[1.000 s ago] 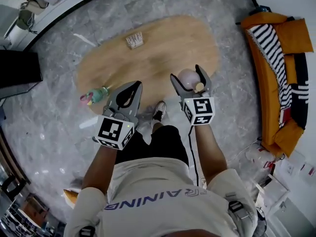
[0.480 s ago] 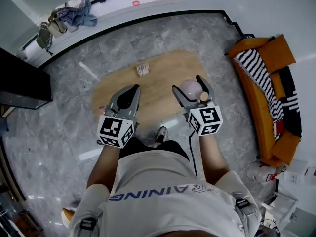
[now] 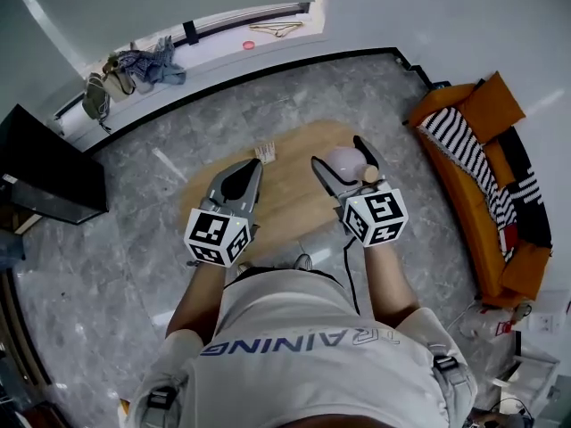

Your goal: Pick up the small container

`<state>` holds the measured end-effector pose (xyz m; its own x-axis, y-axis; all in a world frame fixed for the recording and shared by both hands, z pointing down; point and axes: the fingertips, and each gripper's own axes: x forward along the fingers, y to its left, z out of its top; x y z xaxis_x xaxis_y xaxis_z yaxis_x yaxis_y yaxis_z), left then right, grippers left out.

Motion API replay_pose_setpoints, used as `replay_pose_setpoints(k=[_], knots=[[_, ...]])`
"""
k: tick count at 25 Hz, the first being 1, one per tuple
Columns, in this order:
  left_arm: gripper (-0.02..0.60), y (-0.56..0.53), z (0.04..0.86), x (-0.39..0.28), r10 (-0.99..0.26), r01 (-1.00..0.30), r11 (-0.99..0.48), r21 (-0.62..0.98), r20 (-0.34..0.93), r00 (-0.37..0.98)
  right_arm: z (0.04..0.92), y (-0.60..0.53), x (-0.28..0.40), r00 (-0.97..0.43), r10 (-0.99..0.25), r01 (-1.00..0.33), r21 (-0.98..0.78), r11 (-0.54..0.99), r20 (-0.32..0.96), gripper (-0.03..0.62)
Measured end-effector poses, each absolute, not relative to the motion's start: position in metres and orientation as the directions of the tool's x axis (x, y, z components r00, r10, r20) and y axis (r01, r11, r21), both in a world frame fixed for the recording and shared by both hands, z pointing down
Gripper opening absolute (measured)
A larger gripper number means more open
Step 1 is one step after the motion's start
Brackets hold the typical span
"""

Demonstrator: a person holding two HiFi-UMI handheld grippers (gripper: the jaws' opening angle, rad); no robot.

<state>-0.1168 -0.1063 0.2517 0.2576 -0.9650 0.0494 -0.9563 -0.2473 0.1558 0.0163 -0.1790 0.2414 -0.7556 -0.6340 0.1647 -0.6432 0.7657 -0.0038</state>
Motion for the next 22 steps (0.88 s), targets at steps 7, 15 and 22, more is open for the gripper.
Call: replay_pose_setpoints(k=[7, 15, 22], knots=[[0.000, -0.101, 0.245, -0.111, -0.962, -0.954, -0.263, 0.145, 0.031, 0.270, 0.239, -0.168, 0.022, -0.754, -0.638, -0.647, -0.010, 0.762, 0.158, 0.431], [0.000, -0.093, 0.241, -0.113, -0.963, -0.953, -0.263, 0.149, 0.025, 0.270, 0.233, -0.158, 0.018, -0.758, -0.636, -0.643, -0.002, 0.766, 0.145, 0.431], [0.000, -0.095, 0.238, -0.111, -0.961, -0.951, -0.271, 0.148, 0.023, 0.277, 0.231, -0.159, 0.018, -0.756, -0.638, -0.645, 0.000, 0.764, 0.145, 0.431]])
